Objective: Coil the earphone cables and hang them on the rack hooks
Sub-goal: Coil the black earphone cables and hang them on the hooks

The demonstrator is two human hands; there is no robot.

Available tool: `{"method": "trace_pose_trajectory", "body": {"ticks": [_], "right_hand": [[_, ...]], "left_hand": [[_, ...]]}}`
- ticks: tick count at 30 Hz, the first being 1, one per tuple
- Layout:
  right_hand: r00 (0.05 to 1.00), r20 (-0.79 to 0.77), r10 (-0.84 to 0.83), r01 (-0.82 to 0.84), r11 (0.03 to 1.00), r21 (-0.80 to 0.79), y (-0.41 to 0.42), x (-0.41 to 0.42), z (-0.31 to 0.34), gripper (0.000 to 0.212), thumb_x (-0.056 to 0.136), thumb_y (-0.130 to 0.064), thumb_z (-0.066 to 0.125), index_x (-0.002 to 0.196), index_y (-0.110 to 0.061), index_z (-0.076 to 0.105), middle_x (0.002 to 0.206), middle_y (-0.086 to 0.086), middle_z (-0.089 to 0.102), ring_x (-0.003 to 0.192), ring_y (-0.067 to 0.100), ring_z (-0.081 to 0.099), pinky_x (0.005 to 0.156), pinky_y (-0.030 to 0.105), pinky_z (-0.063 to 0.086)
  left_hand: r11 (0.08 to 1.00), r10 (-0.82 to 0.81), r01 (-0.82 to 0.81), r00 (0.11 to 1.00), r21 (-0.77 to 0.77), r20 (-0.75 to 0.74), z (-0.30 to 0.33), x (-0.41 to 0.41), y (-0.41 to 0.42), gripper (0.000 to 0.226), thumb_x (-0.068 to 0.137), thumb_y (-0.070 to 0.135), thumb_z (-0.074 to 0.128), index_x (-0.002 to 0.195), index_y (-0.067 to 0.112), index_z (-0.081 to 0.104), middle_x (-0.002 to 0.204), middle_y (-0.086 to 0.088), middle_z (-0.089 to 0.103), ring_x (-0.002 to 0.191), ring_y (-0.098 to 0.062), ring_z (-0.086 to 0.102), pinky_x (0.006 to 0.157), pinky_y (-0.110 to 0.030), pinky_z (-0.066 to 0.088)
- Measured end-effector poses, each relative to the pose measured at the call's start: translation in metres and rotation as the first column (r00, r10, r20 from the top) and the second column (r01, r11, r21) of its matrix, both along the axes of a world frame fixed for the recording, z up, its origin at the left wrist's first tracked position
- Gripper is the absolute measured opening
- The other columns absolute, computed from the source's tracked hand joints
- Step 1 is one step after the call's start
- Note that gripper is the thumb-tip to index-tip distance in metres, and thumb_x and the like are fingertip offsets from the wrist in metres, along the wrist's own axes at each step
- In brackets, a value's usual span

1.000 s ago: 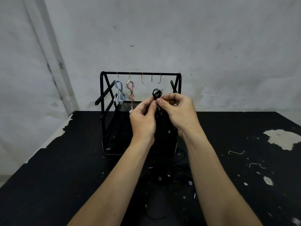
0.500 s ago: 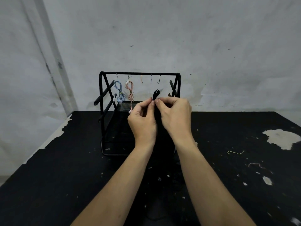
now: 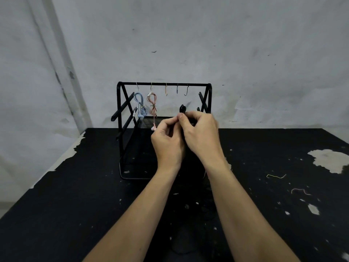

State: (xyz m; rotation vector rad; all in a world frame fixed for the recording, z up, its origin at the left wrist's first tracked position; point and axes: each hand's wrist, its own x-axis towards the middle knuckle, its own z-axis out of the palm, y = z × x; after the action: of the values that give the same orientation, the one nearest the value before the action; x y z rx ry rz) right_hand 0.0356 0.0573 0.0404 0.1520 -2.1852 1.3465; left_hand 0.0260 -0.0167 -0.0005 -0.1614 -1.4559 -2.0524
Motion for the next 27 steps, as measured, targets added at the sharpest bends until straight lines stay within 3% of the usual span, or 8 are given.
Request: {"method": "trace_pose_trajectory", "body": {"ticks": [3,7,11,15,19,27], "right_hand": [[0.999,0.038,0.001,-0.002,1.0,0.031,0.002,-0.006,-0.002,0.024,0.094,-0.036,0.062,0.095,-0.016,0.075,0.084,-0.004,0.074,0.086,0.014,0.068,0.078,0.028,0.051],[0.989,0.078,0.124,-0.114,0.985,-0.131,0.01,-0.007,0.002,0.018,0.096,-0.032,0.063,0.101,-0.017,0.072,0.089,-0.006,0.074,0.083,0.005,0.069,0.073,0.023,0.053],[0.988,0.074,0.136,-0.124,0.981,-0.15,0.008,-0.007,-0.001,0.016,0.098,-0.028,0.06,0.097,-0.016,0.072,0.083,-0.01,0.071,0.074,-0.004,0.063,0.066,0.014,0.045],[0.993,0.041,0.111,-0.104,0.983,-0.151,0.005,-0.008,-0.004,0.015,0.098,-0.024,0.059,0.091,-0.017,0.07,0.079,-0.009,0.07,0.07,-0.003,0.063,0.067,0.017,0.048],[0.992,0.019,0.128,-0.122,0.974,-0.192,0.0,-0.012,-0.008,0.014,0.097,-0.026,0.057,0.087,-0.023,0.066,0.088,-0.002,0.071,0.082,0.013,0.068,0.077,0.034,0.056],[0.984,0.002,0.18,-0.17,0.931,-0.325,0.006,-0.014,-0.009,0.014,0.094,-0.021,0.066,0.081,-0.023,0.068,0.08,-0.005,0.072,0.078,0.008,0.069,0.072,0.026,0.053]], "left_hand": [[0.998,-0.066,0.066,0.998,0.008,0.008,0.0,-0.002,-0.001,0.019,0.092,-0.001,0.063,0.085,0.016,0.068,0.08,0.001,0.074,0.081,-0.012,0.07,0.079,-0.025,0.053],[0.977,-0.201,0.197,0.978,0.086,0.052,0.007,-0.004,-0.004,0.015,0.092,-0.001,0.063,0.086,0.012,0.066,0.079,-0.001,0.075,0.078,-0.012,0.069,0.078,-0.024,0.054],[0.956,-0.277,0.27,0.959,0.113,0.057,0.01,-0.006,-0.009,0.018,0.091,-0.006,0.062,0.085,0.01,0.058,0.073,0.0,0.073,0.07,-0.008,0.068,0.072,-0.019,0.054],[0.956,-0.283,0.274,0.956,0.104,0.08,0.008,-0.007,-0.011,0.018,0.091,-0.004,0.062,0.089,0.012,0.054,0.073,-0.001,0.073,0.07,-0.009,0.065,0.071,-0.019,0.054],[0.962,-0.272,0.267,0.958,0.065,0.094,0.009,-0.007,-0.009,0.017,0.092,-0.004,0.06,0.092,0.012,0.055,0.075,0.0,0.074,0.072,-0.011,0.066,0.073,-0.022,0.054],[0.961,-0.259,0.244,0.959,0.132,0.112,0.011,-0.004,-0.004,0.013,0.092,-0.003,0.062,0.09,0.01,0.061,0.077,-0.002,0.074,0.077,-0.014,0.067,0.078,-0.024,0.055]]}}
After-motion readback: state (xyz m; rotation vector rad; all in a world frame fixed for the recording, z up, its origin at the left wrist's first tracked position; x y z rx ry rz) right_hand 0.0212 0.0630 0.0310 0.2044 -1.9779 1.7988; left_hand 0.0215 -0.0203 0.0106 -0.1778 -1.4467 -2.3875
